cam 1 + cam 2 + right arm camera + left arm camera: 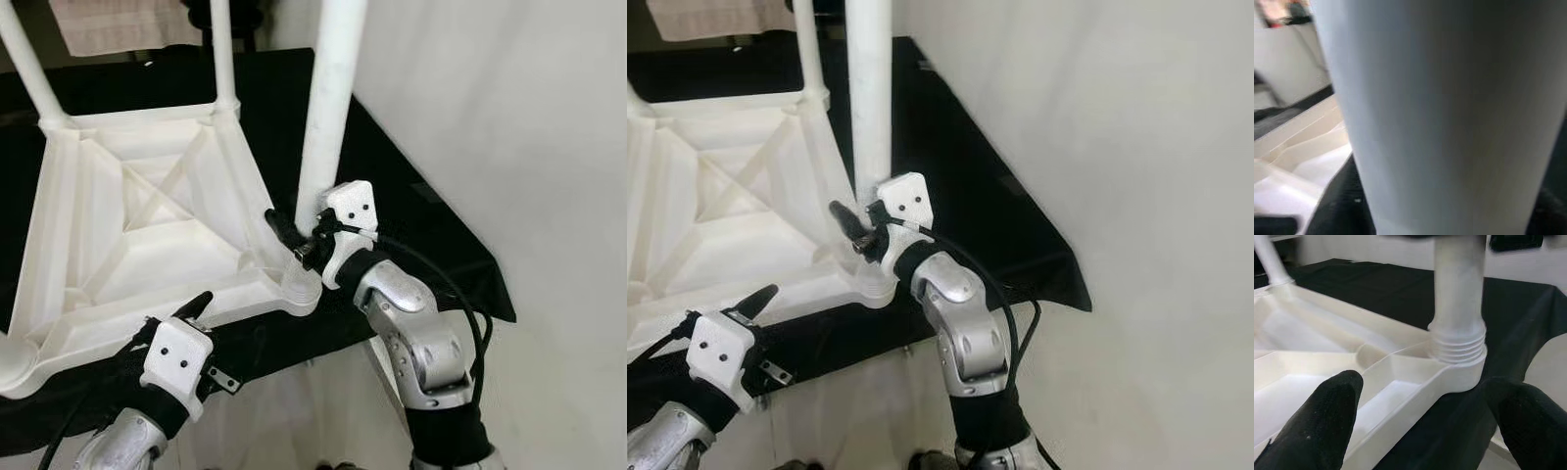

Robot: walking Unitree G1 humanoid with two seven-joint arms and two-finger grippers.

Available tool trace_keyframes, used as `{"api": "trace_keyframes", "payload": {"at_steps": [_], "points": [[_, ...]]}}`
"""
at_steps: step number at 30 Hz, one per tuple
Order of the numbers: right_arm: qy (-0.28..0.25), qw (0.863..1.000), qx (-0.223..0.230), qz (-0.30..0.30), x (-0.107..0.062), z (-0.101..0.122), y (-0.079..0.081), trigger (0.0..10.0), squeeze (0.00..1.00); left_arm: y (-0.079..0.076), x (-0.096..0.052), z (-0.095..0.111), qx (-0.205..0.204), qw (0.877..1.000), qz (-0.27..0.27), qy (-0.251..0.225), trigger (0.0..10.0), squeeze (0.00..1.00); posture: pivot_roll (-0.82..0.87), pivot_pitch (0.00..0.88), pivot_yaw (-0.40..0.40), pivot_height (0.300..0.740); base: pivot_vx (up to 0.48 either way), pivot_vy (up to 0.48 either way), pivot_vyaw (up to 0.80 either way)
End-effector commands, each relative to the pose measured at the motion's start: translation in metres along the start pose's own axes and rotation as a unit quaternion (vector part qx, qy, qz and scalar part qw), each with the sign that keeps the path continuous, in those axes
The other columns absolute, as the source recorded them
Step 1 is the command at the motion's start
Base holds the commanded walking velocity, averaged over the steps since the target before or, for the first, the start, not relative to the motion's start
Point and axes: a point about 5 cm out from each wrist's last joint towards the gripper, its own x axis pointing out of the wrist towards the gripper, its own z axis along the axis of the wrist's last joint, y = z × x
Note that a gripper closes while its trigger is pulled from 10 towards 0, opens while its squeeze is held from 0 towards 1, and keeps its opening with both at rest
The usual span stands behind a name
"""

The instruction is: Building children table

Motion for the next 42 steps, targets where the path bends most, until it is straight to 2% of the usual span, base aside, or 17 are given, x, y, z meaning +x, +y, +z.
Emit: {"api": "trace_keyframes", "payload": {"at_steps": [1, 2, 4, 6, 7, 12, 18, 19, 20, 31, 33, 36, 38, 39, 40, 41, 42], "points": [[-0.009, 0.998, 0.013, 0.059, 0.006, 0.006, 0.004, 10.0, 1.00, -0.001, -0.001, -0.004, -0.010, 1.000, 0.002, 0.006, 10.0, 0.00, -0.11, 0.169, -0.083, 0.740, 0.000, 0.000, 0.00], [-0.009, 0.998, 0.013, 0.059, 0.006, 0.006, 0.004, 10.0, 1.00, -0.001, -0.001, -0.004, -0.010, 1.000, 0.002, 0.006, 10.0, 0.00, -0.11, 0.169, -0.083, 0.740, 0.000, 0.000, 0.00], [-0.020, 0.988, 0.006, 0.150, 0.008, 0.018, -0.003, 10.0, 1.00, -0.001, 0.000, -0.004, -0.010, 1.000, 0.001, 0.006, 10.0, 0.00, -0.11, 0.170, -0.081, 0.740, 0.000, 0.000, 0.00], [-0.020, 0.968, -0.046, 0.247, 0.005, 0.027, -0.009, 10.0, 0.96, -0.002, 0.000, -0.003, -0.010, 1.000, -0.002, 0.004, 10.0, 0.00, -0.09, 0.174, -0.080, 0.740, 0.000, 0.000, 0.00], [-0.001, 0.948, -0.085, 0.305, -0.001, 0.026, -0.012, 10.0, 0.00, -0.002, 0.000, -0.003, -0.012, 1.000, -0.006, 0.004, 10.0, 0.00, -0.09, 0.173, -0.083, 0.740, 0.000, 0.000, 0.00], [0.034, 0.928, -0.084, 0.363, 0.000, 0.030, -0.025, 10.0, 0.00, -0.007, -0.001, -0.002, -0.016, 0.999, -0.030, 0.000, 10.0, 0.00, -0.08, 0.176, -0.094, 0.740, 0.000, 0.000, 0.00], [0.042, 0.921, -0.075, 0.379, 0.004, 0.033, -0.031, 10.0, 0.00, -0.010, -0.002, 0.000, -0.018, 0.999, -0.043, -0.002, 10.0, 0.00, -0.08, 0.182, -0.095, 0.740, 0.000, 0.000, 0.00], [0.046, 0.920, -0.072, 0.383, 0.006, 0.033, -0.035, 8.2, 0.00, -0.012, -0.002, 0.000, -0.020, 0.999, -0.050, -0.003, 10.0, 0.00, -0.08, 0.187, -0.098, 0.740, 0.000, 0.000, 0.00], [0.052, 0.919, -0.066, 0.384, 0.008, 0.032, -0.039, 0.0, 0.00, -0.013, -0.002, 0.001, -0.022, 0.998, -0.057, -0.003, 10.0, 0.00, -0.08, 0.188, -0.100, 0.740, 0.000, 0.000, 0.00], [0.070, 0.913, -0.052, 0.398, 0.006, 0.022, -0.050, 0.0, 0.00, -0.015, -0.002, 0.002, -0.029, 0.998, -0.064, -0.005, 10.0, 0.00, -0.10, 0.192, -0.104, 0.740, 0.000, 0.000, 0.00], [0.064, 0.941, -0.054, 0.328, 0.002, 0.015, -0.056, 0.0, 0.00, -0.014, -0.002, 0.002, -0.031, 0.997, -0.064, -0.004, 10.0, 0.00, -0.11, 0.200, -0.101, 0.740, 0.000, 0.000, 0.00], [0.063, 0.953, -0.048, 0.293, 0.000, 0.012, -0.058, 0.0, 0.00, -0.013, -0.002, 0.002, -0.034, 0.997, -0.062, -0.004, 10.0, 0.00, -0.12, 0.202, -0.103, 0.740, 0.000, 0.000, 0.00], [0.064, 0.978, 0.000, 0.197, -0.003, 0.001, -0.053, 0.0, 0.00, -0.012, -0.003, 0.002, -0.035, 0.997, -0.061, -0.004, 10.0, 0.00, -0.12, 0.202, -0.112, 0.740, 0.000, 0.000, 0.00], [0.064, 0.978, 0.000, 0.197, -0.003, 0.001, -0.053, 0.0, 0.00, -0.012, -0.003, 0.002, -0.035, 0.997, -0.061, -0.004, 10.0, 0.00, -0.12, 0.202, -0.112, 0.740, 0.000, 0.000, 0.00], [0.079, 0.996, 0.013, 0.027, -0.005, -0.016, -0.049, 0.0, 0.00, -0.011, -0.003, 0.002, -0.035, 0.998, -0.061, -0.003, 10.0, 0.00, -0.13, 0.204, -0.105, 0.740, 0.000, 0.000, 0.00], [0.091, 0.991, 0.019, -0.101, -0.012, -0.026, -0.049, 0.0, 0.00, -0.009, -0.003, 0.002, -0.035, 0.998, -0.060, -0.003, 10.0, 0.00, -0.13, 0.208, -0.103, 0.740, 0.000, 0.000, 0.00], [0.091, 0.991, 0.019, -0.101, -0.012, -0.026, -0.049, 0.0, 0.00, -0.009, -0.003, 0.002, -0.035, 0.998, -0.060, -0.003, 10.0, 0.00, -0.13, 0.208, -0.103, 0.740, 0.000, 0.000, 0.00]]}}
